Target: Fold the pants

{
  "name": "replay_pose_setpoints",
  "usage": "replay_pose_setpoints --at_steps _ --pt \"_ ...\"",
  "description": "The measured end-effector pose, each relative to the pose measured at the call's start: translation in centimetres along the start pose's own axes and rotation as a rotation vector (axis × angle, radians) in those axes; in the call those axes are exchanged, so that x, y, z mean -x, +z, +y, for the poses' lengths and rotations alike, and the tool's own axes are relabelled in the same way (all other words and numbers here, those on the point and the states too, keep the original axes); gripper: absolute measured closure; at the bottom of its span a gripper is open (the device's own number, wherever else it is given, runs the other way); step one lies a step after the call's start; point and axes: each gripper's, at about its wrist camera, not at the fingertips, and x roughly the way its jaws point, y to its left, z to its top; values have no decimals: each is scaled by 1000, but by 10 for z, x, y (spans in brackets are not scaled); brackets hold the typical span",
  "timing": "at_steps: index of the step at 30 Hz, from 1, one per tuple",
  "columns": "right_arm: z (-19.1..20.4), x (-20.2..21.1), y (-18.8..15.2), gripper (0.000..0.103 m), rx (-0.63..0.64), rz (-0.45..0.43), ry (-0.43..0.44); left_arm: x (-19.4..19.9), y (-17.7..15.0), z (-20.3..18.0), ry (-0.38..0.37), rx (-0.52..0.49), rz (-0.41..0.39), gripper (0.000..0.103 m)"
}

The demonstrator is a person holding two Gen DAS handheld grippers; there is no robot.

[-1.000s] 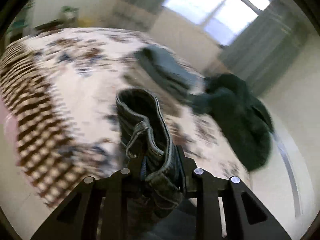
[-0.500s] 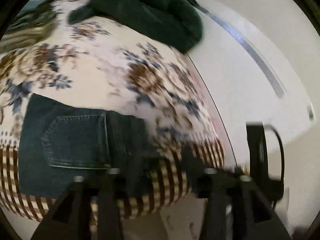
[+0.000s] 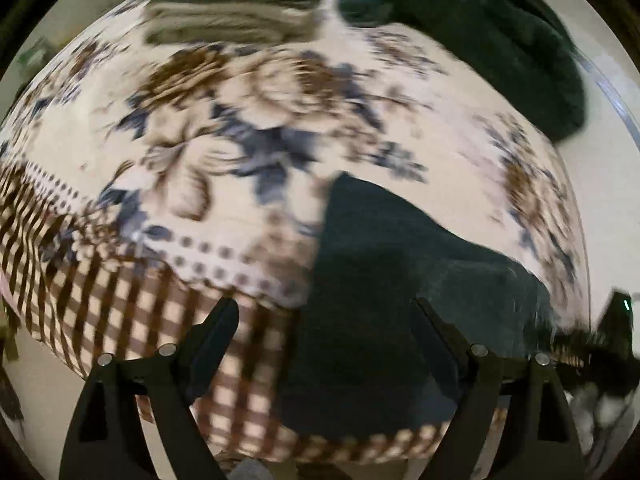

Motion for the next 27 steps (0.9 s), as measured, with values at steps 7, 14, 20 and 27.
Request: replay_pose_setpoints --at_steps 7,14,20,27 --pt "24 59 -31 91 107 -111 -126 -20 26 4 -94 71 47 17" --pt "-33 52 -19 69 33 14 -96 -83 51 -29 -169 99 195 17" --pt "-67 43 -23 54 -104 3 41 -122 53 -34 -204 74 230 64" --pt "-58 29 -14 53 -68 -12 -26 -112 51 -8 -318 145 266 54"
